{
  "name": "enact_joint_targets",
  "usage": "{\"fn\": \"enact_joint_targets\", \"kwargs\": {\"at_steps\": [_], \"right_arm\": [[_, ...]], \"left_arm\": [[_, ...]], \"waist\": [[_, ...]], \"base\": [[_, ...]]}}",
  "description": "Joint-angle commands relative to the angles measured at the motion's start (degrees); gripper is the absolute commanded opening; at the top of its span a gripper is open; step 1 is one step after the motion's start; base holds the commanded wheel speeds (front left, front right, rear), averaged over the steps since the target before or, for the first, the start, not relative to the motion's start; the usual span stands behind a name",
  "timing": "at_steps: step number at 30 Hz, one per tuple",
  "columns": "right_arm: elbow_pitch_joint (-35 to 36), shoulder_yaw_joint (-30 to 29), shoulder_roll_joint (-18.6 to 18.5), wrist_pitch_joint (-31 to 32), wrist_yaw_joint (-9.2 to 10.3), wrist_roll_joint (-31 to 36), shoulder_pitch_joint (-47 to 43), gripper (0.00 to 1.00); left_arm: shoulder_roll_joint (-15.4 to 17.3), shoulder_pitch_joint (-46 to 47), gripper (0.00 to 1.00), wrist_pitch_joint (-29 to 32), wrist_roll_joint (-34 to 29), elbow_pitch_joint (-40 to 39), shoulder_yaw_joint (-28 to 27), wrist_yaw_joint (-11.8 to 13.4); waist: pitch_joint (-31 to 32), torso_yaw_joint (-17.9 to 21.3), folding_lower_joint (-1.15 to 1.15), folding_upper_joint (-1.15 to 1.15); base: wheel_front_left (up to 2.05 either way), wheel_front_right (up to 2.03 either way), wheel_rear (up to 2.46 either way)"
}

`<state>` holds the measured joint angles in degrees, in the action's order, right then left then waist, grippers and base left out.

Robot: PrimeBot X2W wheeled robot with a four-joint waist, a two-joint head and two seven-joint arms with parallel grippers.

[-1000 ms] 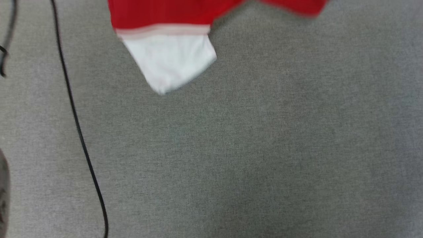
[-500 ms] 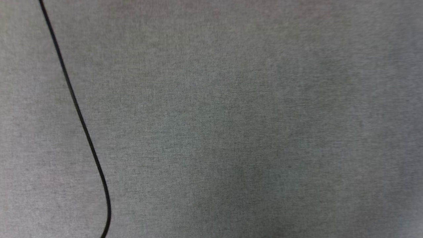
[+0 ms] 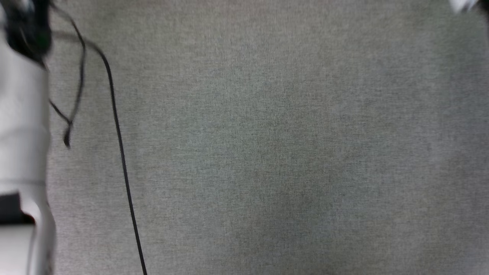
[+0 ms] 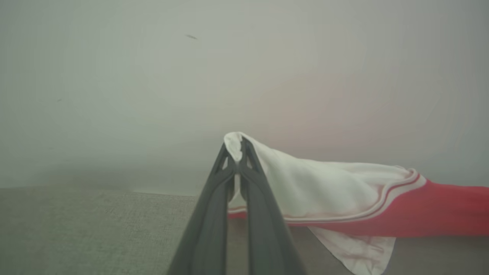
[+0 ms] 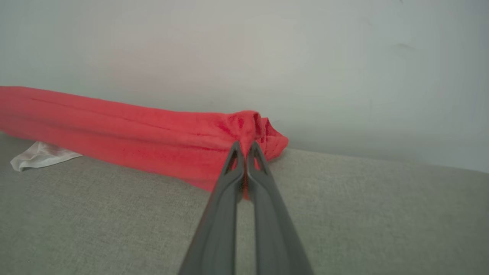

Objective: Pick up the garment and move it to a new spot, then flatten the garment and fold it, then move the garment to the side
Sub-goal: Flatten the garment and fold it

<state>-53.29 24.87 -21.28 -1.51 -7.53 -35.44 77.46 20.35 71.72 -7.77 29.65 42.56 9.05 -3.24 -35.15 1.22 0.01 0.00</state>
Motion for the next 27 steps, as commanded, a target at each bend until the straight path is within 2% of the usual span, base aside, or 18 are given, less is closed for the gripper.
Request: {"fn": "enact_joint_targets", "kwargs": {"at_steps": [1, 6, 13, 19, 27], "right_arm": [[1.09, 1.36, -0.72, -0.98, 0.08, -1.78, -4.66, 0.00], [3.62, 4.24, -2.76, -4.61, 0.09, -5.65, -16.89, 0.00], [7.37, 6.20, -4.66, -7.64, 0.10, -9.57, -31.50, 0.00], [10.49, 5.54, -5.88, -9.46, 0.10, -10.37, -42.65, 0.00], [15.69, 1.52, -5.70, -9.74, 0.12, -9.57, -58.13, 0.00]], "left_arm": [[-0.29, -4.83, 0.00, -0.88, 1.12, -0.65, -0.75, -0.27], [-0.22, -19.26, 0.00, -2.85, 3.43, -3.86, -1.93, -0.46], [-1.08, -39.73, 0.00, -3.39, 5.21, -10.66, -2.38, 1.17], [-1.84, -55.59, 0.00, -2.60, 6.86, -20.26, -3.93, 5.40], [-2.70, -74.59, 0.00, 1.32, 9.01, -34.52, -6.01, 12.06]], "waist": [[2.77, -0.21, -0.01, 0.00], [8.47, -0.69, -0.01, 0.00], [16.75, -0.57, -0.01, 0.00], [23.37, -0.58, -0.01, 0.00], [30.70, -0.92, -0.01, 0.00]], "base": [[0.00, 0.00, 0.00], [0.00, 0.00, 0.00], [0.00, 0.00, 0.00], [0.00, 0.00, 0.00], [0.00, 0.00, 0.00]]}}
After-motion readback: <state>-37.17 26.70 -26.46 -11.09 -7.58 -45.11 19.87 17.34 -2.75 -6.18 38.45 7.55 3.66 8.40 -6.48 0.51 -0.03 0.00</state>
